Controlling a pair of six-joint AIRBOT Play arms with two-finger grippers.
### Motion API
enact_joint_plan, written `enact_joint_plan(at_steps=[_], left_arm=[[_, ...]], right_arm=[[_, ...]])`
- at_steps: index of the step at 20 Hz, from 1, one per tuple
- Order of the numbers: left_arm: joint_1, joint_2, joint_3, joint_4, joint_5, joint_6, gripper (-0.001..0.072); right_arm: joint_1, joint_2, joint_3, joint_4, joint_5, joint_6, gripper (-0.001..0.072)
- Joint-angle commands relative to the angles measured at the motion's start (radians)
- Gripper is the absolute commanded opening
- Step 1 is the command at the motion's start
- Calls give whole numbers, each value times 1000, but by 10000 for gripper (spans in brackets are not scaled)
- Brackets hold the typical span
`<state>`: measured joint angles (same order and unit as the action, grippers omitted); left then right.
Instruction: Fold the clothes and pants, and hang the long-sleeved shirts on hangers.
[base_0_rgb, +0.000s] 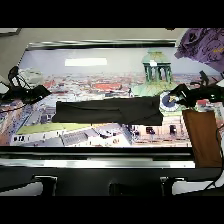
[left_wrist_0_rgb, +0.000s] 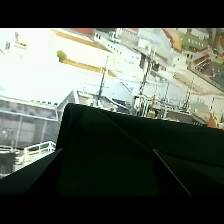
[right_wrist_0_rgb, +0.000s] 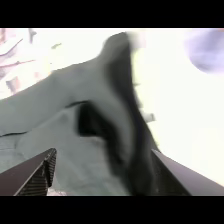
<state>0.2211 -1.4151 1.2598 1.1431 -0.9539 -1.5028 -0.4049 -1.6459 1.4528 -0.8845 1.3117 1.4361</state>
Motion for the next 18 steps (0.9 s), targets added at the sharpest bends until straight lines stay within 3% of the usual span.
enact_joint_plan(at_steps=[1,8,18], left_arm=[[2,22,11,20,-41,-17,619],[2,21,11,17,-51,-18,619],[2,20,11,17,-48,-27,619]], right_arm=[[-87,-100,18,120,117,-98,678],[-39,-281,18,200,122,-199,684],[39,-331,18,223,127,-225,683]])
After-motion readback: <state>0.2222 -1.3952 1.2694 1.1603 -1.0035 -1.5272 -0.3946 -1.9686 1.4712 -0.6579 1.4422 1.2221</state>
